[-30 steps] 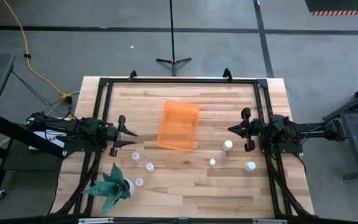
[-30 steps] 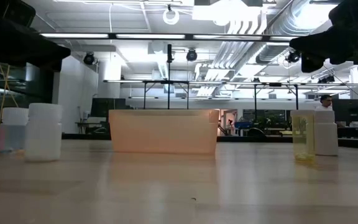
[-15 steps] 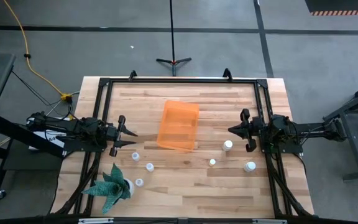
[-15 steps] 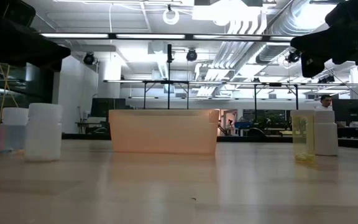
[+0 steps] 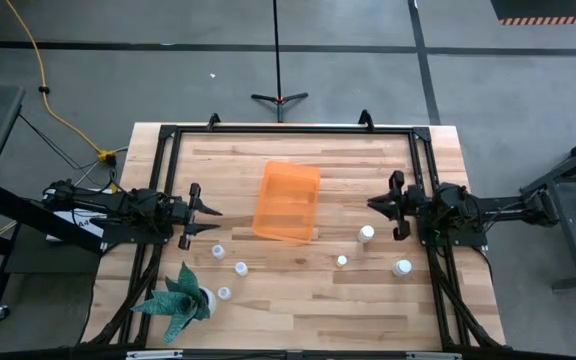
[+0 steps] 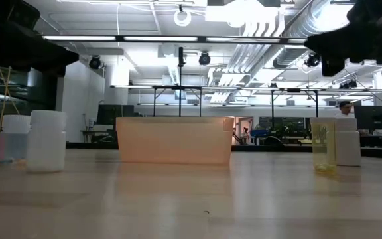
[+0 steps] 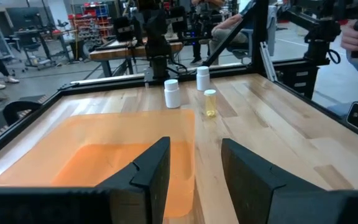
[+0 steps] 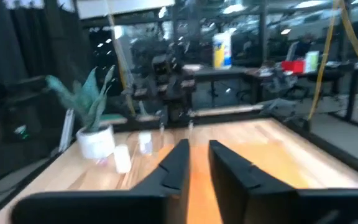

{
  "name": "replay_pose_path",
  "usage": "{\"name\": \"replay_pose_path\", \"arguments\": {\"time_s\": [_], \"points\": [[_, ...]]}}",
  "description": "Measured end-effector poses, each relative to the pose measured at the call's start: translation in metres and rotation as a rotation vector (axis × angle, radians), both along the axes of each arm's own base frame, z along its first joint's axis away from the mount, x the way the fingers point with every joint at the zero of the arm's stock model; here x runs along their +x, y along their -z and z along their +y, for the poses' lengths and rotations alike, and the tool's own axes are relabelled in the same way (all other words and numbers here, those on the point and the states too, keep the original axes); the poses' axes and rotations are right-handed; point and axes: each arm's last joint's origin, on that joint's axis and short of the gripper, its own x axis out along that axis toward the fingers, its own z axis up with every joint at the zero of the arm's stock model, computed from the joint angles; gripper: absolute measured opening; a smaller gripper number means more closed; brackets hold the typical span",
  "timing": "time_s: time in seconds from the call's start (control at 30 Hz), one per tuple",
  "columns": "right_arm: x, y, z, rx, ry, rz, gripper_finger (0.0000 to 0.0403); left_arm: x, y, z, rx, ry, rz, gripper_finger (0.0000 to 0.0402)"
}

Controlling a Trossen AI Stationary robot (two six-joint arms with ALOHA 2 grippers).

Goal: Pick and place pill bottles into a basket
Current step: Put the left white pill bottle into the orange bin

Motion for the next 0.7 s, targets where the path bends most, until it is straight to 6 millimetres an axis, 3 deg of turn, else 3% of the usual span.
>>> {"name": "replay_pose_path", "arguments": {"time_s": [0.37, 0.5, 0.7], "points": [[0.029, -0.039, -0.003, -0.130, 0.101, 0.128, 0.0237, 0.000, -0.001, 0.002, -0.049, -0.070, -0.008, 0.0179], [0.045, -0.048, -0.002, -0.162, 0.056, 0.232, 0.0265, 0.000, -0.001, 0.002, -0.065, -0.071, -0.008, 0.0179], [0.065, -0.062, -0.001, -0.174, 0.026, 0.387, 0.0272, 0.000, -0.001, 0.002, -0.189, -0.079, -0.002, 0.0179]]}}
